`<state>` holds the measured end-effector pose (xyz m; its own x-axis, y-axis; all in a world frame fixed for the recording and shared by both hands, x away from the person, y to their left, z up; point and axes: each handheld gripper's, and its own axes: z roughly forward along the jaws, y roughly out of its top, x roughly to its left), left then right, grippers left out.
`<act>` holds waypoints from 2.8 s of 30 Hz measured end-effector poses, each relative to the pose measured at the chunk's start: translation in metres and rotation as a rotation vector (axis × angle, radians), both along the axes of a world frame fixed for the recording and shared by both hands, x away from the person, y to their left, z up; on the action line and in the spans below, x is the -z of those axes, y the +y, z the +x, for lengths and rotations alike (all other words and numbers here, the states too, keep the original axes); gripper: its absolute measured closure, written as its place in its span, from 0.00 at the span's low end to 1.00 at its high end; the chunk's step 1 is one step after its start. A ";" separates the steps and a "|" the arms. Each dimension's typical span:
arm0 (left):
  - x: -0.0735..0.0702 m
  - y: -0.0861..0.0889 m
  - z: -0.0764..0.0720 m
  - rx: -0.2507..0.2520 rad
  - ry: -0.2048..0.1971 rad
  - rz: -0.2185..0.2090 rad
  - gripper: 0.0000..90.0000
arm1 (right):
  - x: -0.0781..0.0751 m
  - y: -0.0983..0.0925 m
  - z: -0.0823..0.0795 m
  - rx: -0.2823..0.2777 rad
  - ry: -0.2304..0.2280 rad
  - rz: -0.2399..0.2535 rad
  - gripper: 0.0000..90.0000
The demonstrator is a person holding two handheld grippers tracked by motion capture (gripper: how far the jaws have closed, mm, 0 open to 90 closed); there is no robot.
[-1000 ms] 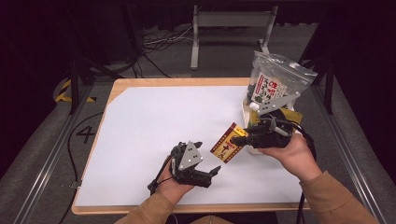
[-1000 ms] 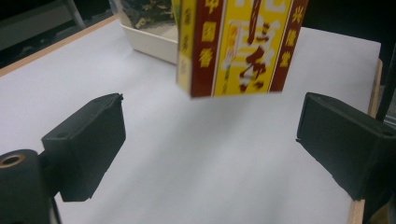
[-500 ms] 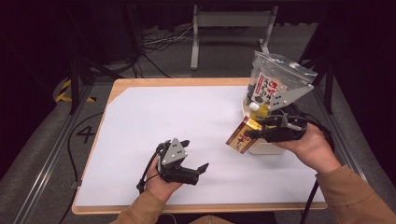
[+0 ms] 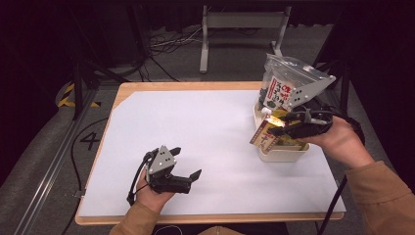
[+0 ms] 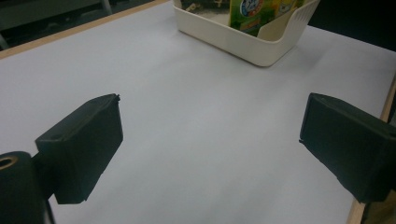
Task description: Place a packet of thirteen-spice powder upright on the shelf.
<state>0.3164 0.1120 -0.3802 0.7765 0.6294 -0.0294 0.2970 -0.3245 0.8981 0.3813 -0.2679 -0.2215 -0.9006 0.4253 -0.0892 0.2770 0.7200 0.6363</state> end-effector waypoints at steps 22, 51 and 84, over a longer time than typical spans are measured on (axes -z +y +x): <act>0.001 0.021 0.003 -0.037 0.006 -0.024 0.06 | -0.005 -0.018 0.021 -0.153 -0.008 -0.120 0.75; 0.006 0.025 0.005 -0.056 0.027 -0.020 0.06 | 0.021 -0.037 0.041 -0.156 -0.001 -0.209 0.75; 0.008 0.025 0.007 -0.053 0.039 -0.009 0.06 | 0.041 -0.023 0.031 -0.283 0.008 -0.311 0.76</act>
